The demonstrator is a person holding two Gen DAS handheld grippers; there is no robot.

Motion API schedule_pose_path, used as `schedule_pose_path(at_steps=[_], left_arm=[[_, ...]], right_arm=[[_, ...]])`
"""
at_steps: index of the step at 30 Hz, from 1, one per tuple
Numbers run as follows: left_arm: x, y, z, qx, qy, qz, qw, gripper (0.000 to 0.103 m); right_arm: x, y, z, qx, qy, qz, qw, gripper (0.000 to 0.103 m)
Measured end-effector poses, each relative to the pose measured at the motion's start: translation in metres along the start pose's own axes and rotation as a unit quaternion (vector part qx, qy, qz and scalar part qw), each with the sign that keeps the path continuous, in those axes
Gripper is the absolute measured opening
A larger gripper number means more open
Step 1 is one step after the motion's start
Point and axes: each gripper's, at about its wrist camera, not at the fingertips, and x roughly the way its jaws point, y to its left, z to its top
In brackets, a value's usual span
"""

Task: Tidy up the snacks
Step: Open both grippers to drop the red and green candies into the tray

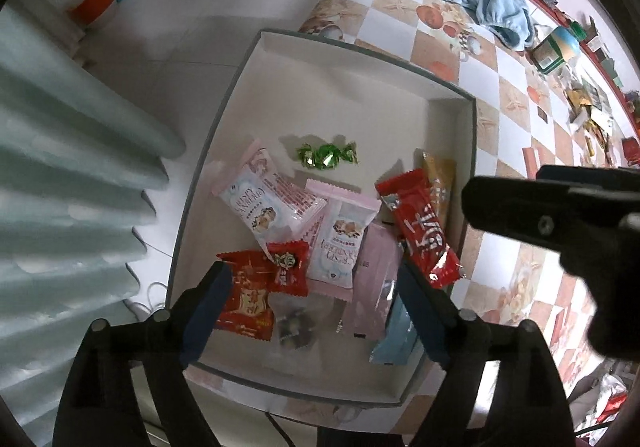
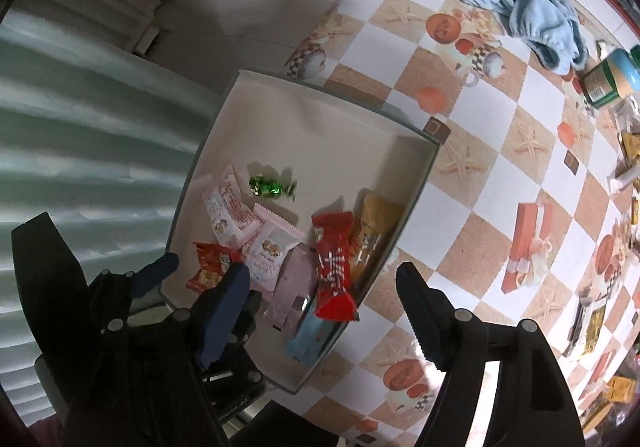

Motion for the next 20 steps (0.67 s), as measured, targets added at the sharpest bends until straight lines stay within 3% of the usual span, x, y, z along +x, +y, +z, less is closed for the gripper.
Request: schedule_pose_path(at_steps=[3, 6, 9, 16, 20], left_arm=[[-0.002, -0.002, -0.001, -0.002, 0.001, -0.005, 1.0, 0.089], [-0.003, -0.006, -0.004, 0.003, 0.002, -0.005, 1.0, 0.089], [-0.005, -0.007, -0.005, 0.001, 0.0, -0.009, 1.0, 0.089], [-0.005, -0.016, -0.01, 0.019, 0.0, 0.003, 0.9998, 0.089], [-0.016, -0.026, -0.012, 0.042, -0.04, 0.014, 0.9982, 0.089]], right_arm=[[-0.003, -0.005, -0.005, 0.01, -0.001, -0.01, 1.0, 0.089], [-0.004, -0.012, -0.012, 0.023, 0.0, -0.005, 1.0, 0.09], [-0.004, -0.019, -0.018, 0.035, 0.009, -0.014, 0.999, 0.103], [-0.008, -0.038, -0.033, 0.064, 0.004, -0.004, 0.998, 0.103], [-0.011, -0.05, -0.043, 0.08, 0.0, 0.0, 0.997, 0.103]])
